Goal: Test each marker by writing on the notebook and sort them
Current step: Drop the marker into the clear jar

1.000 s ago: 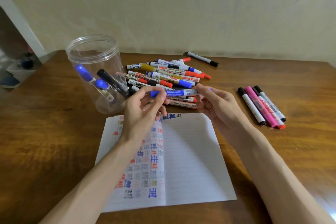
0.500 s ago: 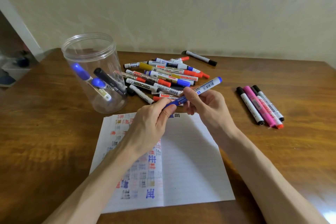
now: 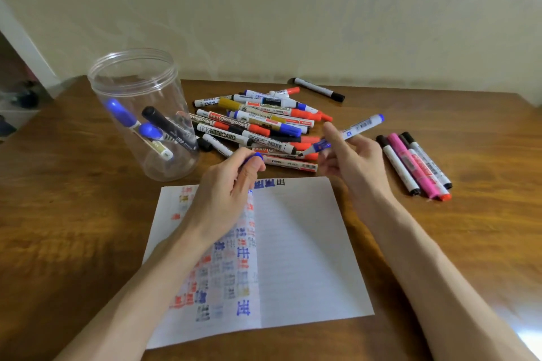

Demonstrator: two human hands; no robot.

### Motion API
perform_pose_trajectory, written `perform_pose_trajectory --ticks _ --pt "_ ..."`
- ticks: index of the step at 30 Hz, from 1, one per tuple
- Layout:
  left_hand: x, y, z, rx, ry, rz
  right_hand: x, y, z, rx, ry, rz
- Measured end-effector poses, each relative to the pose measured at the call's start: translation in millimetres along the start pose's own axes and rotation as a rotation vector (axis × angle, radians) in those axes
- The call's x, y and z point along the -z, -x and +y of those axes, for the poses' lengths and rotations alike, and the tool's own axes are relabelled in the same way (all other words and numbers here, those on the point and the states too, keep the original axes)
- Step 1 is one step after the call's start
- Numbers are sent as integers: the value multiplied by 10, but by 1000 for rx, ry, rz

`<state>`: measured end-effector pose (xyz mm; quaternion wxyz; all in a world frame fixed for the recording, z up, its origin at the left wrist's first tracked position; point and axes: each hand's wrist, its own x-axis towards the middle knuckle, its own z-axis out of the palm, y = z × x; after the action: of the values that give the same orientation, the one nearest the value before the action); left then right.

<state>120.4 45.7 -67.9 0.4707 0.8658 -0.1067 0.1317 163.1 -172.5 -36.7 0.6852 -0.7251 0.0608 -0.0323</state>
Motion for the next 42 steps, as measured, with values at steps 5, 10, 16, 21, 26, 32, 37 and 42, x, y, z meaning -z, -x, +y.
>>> perform_pose_trajectory --ticks 5,10,16,21,26,32,37,42 --pt "5 -11 -15 3 -9 34 -79 74 73 111 150 -78" --pt "-2 -5 6 -21 -36 37 -182 115 189 247 366 -45" --pt "-6 -21 1 -39 -45 41 -189 111 214 272 391 -12" --pt "-5 -18 -2 -50 -61 46 -192 95 231 287 408 -28" --pt "0 -17 -6 -61 -72 49 -197 72 299 342 470 -29" --pt "10 -19 -7 -49 -79 54 -179 63 276 321 426 8" --pt "14 -15 11 -50 -81 49 -185 76 265 333 433 -29" --pt "22 -12 6 -64 -82 53 -179 65 308 364 455 -26"
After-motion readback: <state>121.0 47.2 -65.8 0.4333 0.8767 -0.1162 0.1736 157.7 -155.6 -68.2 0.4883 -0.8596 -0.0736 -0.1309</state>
